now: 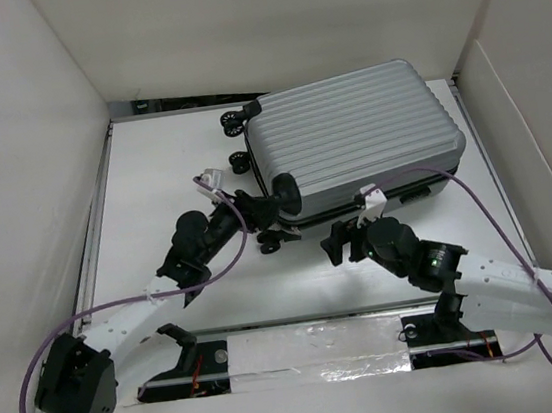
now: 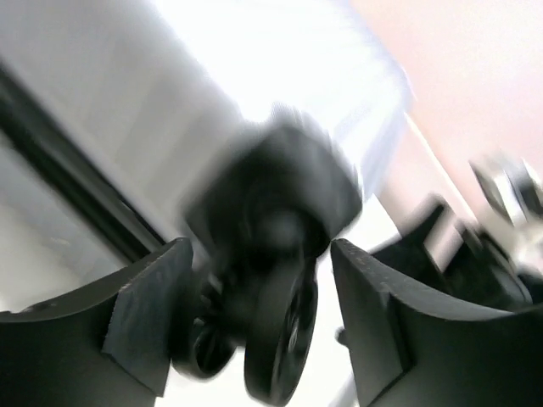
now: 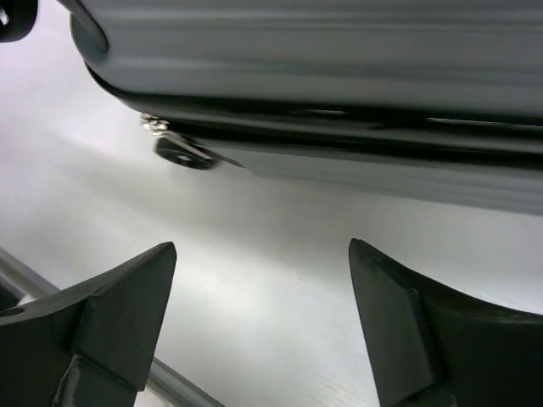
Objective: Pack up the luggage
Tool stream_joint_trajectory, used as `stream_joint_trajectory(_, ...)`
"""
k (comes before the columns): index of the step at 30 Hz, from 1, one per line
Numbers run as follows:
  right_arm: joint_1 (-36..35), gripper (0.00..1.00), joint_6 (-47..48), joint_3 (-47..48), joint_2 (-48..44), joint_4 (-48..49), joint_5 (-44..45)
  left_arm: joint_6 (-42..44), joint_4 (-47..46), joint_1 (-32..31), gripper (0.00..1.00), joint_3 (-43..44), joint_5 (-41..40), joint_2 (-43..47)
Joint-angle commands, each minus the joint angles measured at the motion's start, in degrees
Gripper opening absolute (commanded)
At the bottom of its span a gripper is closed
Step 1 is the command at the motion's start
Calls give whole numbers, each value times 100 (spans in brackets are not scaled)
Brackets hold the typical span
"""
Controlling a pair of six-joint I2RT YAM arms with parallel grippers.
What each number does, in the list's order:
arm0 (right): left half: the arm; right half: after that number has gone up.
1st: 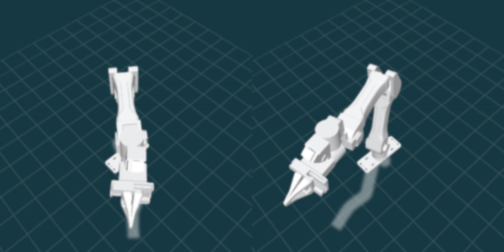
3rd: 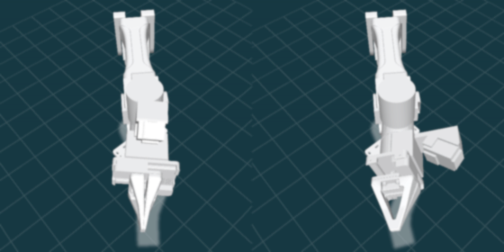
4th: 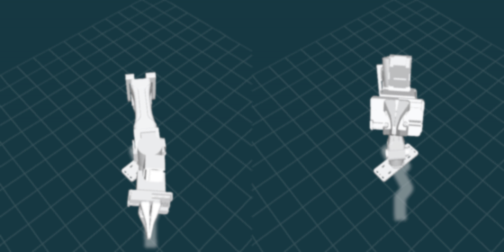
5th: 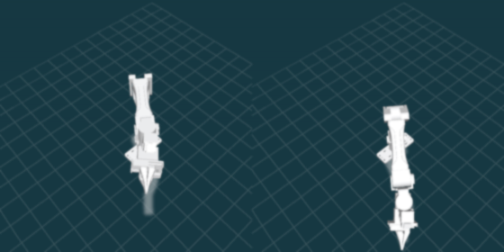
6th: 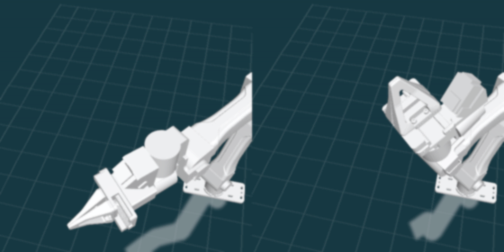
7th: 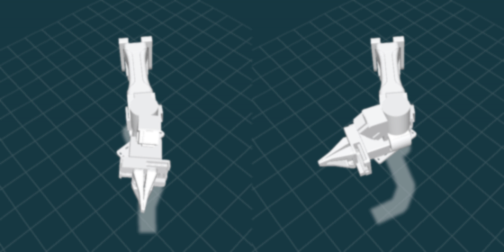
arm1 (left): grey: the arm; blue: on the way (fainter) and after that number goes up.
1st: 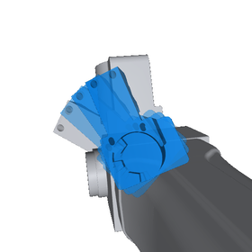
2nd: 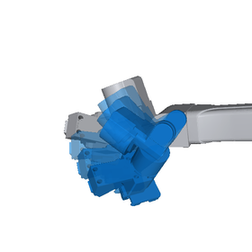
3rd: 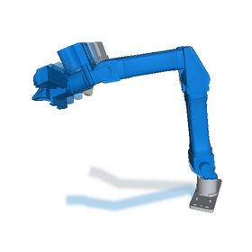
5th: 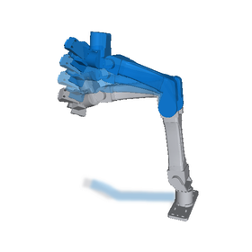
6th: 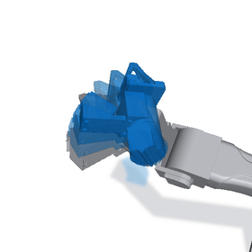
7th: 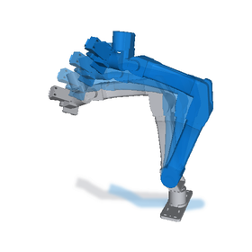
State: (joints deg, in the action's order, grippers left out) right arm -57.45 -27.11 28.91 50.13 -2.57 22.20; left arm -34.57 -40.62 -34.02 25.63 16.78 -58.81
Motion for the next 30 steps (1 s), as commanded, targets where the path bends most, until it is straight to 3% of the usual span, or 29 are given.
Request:
stream_joint_trajectory(1,-21,90,-48,378,-310,-883,724,-15,-483,168,64,109,-1430,685)
stream_joint_trajectory(3,-21,90,-40,501,-564,-1192,1022,-32,-141,168,69,109,-1755,861)
stream_joint_trajectory(5,-21,98,-13,633,-741,-1588,1172,-59,71,168,77,65,-1967,1134)
stream_joint_trajectory(6,-21,100,91,660,-846,-1650,1364,-59,124,168,92,48,-2011,1204)
stream_joint_trajectory(7,-21,100,162,695,-1047,-1755,1445,-102,194,168,99,56,-2055,1301)
stream_joint_trajectory(12,-21,100,470,1090,-1724,-2037,1813,-296,889,168,99,223,-2407,1529)
stream_joint_trajectory(24,-21,100,1673,1943,-4193,-1317,2587,-464,2408,168,99,1119,-2478,2681)
stream_joint_trajectory(30,-21,100,1990,2127,-4591,-868,2623,11,3165,168,99,1708,-2468,3217)
